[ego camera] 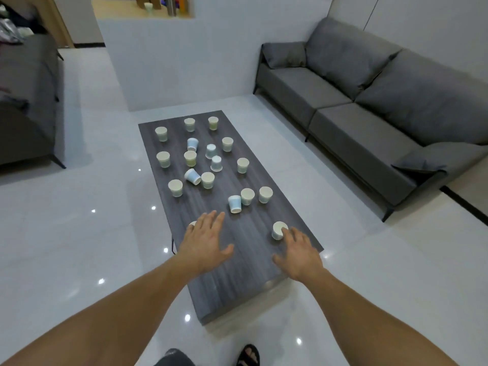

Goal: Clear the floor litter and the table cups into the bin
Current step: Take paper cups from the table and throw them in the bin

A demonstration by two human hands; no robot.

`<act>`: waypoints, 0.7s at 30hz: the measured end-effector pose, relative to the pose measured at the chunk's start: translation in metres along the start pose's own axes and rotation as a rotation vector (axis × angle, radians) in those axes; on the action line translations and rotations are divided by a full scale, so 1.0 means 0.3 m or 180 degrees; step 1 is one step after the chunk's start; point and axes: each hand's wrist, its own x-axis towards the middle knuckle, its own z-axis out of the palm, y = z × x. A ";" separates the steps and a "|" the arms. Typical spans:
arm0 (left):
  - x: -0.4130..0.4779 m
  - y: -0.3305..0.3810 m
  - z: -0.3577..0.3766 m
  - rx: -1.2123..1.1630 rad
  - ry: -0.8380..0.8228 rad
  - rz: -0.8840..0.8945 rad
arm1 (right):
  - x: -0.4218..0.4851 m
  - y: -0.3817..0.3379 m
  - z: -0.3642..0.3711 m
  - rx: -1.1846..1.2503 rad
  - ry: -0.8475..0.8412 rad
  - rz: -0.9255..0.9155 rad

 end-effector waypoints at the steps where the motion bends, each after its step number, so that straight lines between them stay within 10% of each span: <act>1: 0.037 0.006 0.009 -0.0028 -0.0067 -0.0021 | 0.045 0.016 -0.008 -0.0008 -0.0066 0.0016; 21: 0.617 0.051 0.266 -0.0288 -0.0722 -0.0756 | 0.803 0.264 0.105 -0.0335 -0.0942 -0.0469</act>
